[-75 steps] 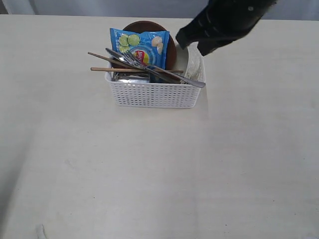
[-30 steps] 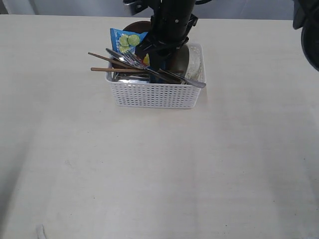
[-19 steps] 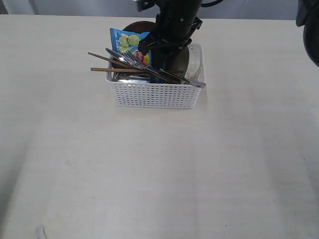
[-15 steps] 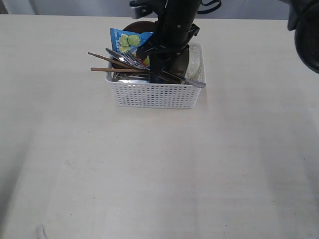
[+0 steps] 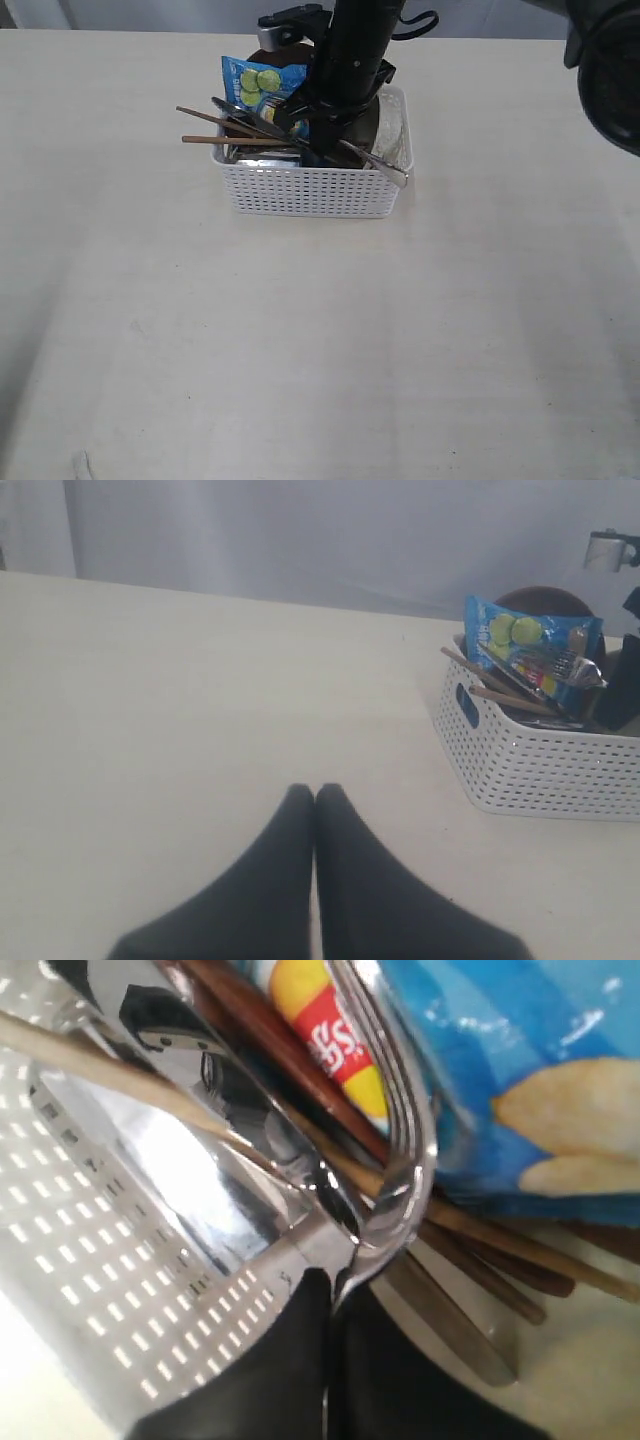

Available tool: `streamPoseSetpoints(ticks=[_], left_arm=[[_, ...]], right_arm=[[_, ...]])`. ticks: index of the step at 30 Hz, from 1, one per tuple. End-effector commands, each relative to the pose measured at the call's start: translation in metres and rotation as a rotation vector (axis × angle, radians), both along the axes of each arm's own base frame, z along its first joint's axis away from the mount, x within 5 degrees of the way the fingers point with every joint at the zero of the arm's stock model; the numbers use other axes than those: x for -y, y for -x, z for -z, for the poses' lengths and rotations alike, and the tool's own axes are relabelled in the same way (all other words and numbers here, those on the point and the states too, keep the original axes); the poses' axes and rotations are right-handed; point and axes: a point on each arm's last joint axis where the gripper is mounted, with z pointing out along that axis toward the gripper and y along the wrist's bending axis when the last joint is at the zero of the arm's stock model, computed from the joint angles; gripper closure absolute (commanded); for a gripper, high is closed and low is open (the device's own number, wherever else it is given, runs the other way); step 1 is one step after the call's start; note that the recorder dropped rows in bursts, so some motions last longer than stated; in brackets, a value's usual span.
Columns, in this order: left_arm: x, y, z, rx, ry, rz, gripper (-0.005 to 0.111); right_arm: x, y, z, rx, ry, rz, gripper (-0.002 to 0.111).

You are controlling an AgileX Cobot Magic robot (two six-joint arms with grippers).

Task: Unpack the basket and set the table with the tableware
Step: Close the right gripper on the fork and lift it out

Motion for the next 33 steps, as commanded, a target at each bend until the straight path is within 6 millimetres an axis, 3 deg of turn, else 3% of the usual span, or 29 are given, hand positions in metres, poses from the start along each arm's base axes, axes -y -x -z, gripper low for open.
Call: streamPoseSetpoints(ticks=[1, 10, 17, 23, 27, 30, 33], left_arm=[[0.000, 0.000, 0.000, 0.012, 0.002, -0.001, 0.107], [0.000, 0.000, 0.000, 0.012, 0.002, -0.001, 0.107], [0.000, 0.000, 0.000, 0.012, 0.002, -0.001, 0.107], [0.000, 0.000, 0.000, 0.012, 0.002, -0.001, 0.107], [0.000, 0.000, 0.000, 0.012, 0.002, -0.001, 0.107], [0.000, 0.000, 0.000, 0.012, 0.002, -0.001, 0.107], [0.000, 0.000, 0.000, 0.012, 0.002, -0.001, 0.107]], right_arm=[[0.002, 0.001, -0.022, 0.051, -0.026, 0.000, 0.108], [0.006, 0.010, -0.068, 0.132, -0.083, 0.001, 0.109], [0.006, 0.014, -0.079, 0.123, -0.115, 0.066, 0.109], [-0.013, 0.030, -0.095, 0.003, -0.325, 0.102, 0.109], [-0.036, 0.051, -0.089, -0.137, -0.418, 0.106, 0.109], [-0.053, 0.074, -0.072, -0.282, -0.458, 0.105, 0.109], [-0.078, 0.102, -0.052, -0.321, -0.546, 0.165, 0.109]])
